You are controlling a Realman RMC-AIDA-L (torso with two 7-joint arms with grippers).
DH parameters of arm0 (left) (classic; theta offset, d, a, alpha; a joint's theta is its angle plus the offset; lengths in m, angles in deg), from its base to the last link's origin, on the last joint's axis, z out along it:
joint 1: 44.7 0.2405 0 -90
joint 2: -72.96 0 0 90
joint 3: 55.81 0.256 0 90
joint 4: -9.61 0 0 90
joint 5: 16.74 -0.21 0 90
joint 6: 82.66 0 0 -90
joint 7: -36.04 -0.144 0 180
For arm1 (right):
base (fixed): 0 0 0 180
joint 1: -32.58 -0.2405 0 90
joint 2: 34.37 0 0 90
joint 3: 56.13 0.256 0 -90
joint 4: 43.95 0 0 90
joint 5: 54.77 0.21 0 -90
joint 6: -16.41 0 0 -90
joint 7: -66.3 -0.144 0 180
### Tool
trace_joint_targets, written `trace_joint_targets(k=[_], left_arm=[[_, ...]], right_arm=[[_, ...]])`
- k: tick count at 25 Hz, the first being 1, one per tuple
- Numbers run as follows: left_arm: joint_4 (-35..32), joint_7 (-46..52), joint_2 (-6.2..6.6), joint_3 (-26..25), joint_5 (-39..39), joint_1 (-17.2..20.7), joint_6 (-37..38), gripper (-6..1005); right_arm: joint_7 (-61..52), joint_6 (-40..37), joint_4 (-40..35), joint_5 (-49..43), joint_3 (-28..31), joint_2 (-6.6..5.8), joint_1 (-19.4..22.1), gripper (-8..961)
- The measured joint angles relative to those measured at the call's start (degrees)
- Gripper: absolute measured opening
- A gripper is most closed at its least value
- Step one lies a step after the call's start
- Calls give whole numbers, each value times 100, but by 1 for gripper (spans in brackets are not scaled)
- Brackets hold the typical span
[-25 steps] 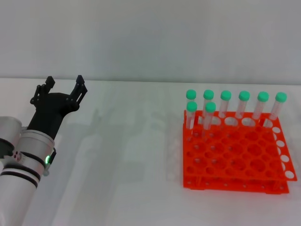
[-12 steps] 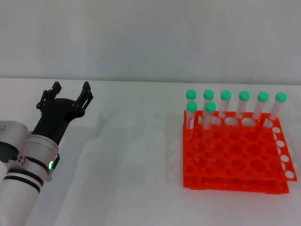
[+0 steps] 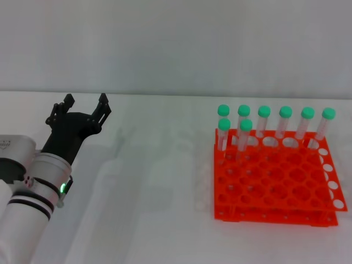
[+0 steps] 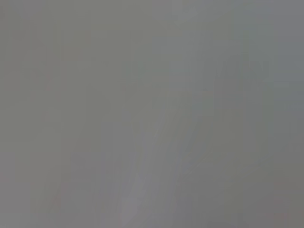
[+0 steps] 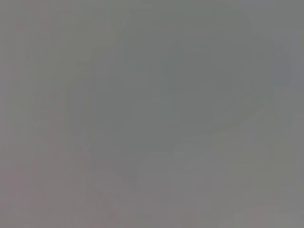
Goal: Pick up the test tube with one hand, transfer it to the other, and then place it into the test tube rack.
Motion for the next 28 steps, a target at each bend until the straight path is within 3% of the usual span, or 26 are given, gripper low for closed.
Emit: trace_joint_targets(k=[28], left_arm=[[-54,232,-12,49,67,18,-121,833]], right_arm=[[5,-18,90,-1,32,37,-43,752]])
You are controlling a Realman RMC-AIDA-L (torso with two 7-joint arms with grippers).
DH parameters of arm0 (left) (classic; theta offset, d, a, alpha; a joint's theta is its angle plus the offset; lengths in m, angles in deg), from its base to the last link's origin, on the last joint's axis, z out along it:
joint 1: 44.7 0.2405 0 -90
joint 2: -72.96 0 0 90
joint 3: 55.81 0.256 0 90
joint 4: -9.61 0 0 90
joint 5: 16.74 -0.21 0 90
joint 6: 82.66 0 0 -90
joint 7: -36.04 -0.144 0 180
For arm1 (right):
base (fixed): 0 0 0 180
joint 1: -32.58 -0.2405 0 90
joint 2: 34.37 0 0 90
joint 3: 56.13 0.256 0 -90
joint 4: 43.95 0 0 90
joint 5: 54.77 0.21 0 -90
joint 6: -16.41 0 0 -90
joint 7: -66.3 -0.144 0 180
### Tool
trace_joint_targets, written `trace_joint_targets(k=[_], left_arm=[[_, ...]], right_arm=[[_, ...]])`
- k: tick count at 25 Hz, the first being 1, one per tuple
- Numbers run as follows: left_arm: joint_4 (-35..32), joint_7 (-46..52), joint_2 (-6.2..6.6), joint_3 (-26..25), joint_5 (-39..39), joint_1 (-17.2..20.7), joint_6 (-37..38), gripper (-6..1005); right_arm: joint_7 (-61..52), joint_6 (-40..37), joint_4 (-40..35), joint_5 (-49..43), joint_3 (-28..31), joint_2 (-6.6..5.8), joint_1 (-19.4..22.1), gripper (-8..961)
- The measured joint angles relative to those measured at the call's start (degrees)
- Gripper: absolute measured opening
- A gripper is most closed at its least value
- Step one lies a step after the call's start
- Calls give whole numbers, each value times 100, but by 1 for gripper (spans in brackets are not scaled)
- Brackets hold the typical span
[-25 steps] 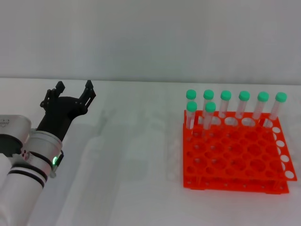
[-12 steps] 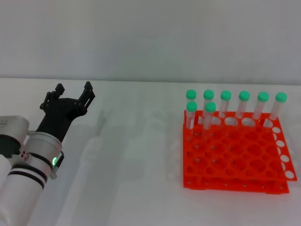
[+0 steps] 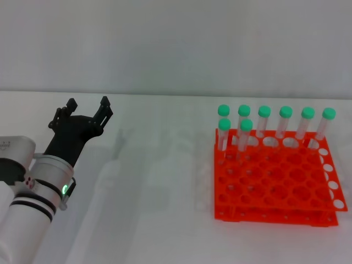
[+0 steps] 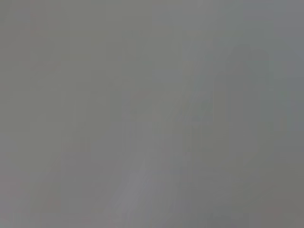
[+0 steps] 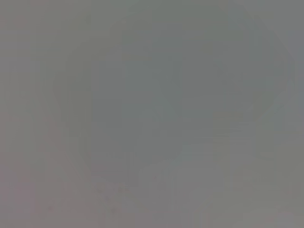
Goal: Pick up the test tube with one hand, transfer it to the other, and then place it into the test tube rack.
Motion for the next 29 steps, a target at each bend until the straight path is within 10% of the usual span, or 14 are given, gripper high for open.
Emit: trace_joint_targets(k=[29], left_arm=[[-44,-35,8,-203,182,83,-98,832]], right_arm=[[-67,-279,14,-19,-594,45,111,752]])
